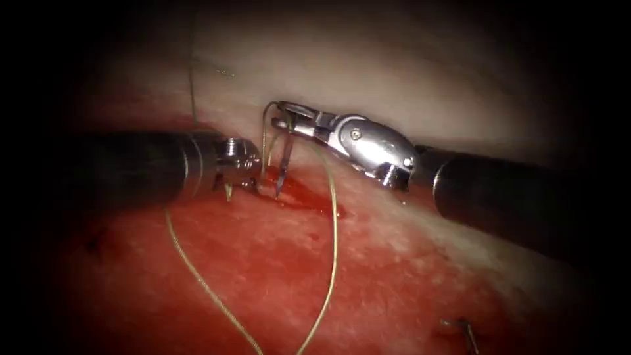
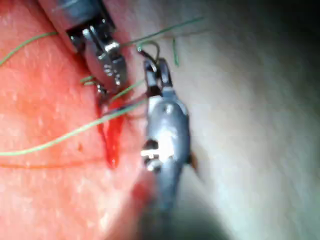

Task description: Wound Closure

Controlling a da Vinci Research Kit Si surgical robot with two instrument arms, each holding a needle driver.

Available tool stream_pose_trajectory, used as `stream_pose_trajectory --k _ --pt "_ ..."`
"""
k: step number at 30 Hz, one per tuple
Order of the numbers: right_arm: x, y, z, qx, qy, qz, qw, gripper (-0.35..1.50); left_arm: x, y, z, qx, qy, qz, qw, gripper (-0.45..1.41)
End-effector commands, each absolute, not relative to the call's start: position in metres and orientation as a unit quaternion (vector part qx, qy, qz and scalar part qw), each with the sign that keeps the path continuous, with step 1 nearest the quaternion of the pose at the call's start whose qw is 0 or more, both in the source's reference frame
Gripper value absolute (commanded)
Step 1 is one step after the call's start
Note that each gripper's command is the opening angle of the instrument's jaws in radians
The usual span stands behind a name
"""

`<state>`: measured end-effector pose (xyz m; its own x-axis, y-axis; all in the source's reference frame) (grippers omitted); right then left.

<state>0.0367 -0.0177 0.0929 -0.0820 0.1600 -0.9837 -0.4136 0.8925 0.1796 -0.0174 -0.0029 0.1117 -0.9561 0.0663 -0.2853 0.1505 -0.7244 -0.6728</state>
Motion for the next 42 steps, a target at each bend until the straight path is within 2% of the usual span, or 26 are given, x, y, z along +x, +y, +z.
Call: stream_pose_trajectory --k 1,18,30,42 --pt "0.0375 -0.0179 0.0939 -0.093 0.705 0.210 0.672 -0.35 -0.0179 -0.0027 0.1122 0.148 0.369 -0.917 0.022 -0.45" --pt "0.0401 -0.0198 0.0942 -0.103 0.709 0.192 0.671 -0.35 -0.0176 -0.0024 0.1106 0.169 0.356 -0.919 0.016 -0.45" --pt "0.0399 -0.0207 0.0950 -0.103 0.708 0.180 0.675 -0.35 -0.0163 -0.0027 0.1099 0.178 0.352 -0.919 0.012 -0.45" --pt "0.0399 -0.0210 0.0950 -0.029 0.719 0.258 0.644 -0.35 -0.0163 -0.0023 0.1074 0.200 0.321 -0.926 -0.004 -0.45"
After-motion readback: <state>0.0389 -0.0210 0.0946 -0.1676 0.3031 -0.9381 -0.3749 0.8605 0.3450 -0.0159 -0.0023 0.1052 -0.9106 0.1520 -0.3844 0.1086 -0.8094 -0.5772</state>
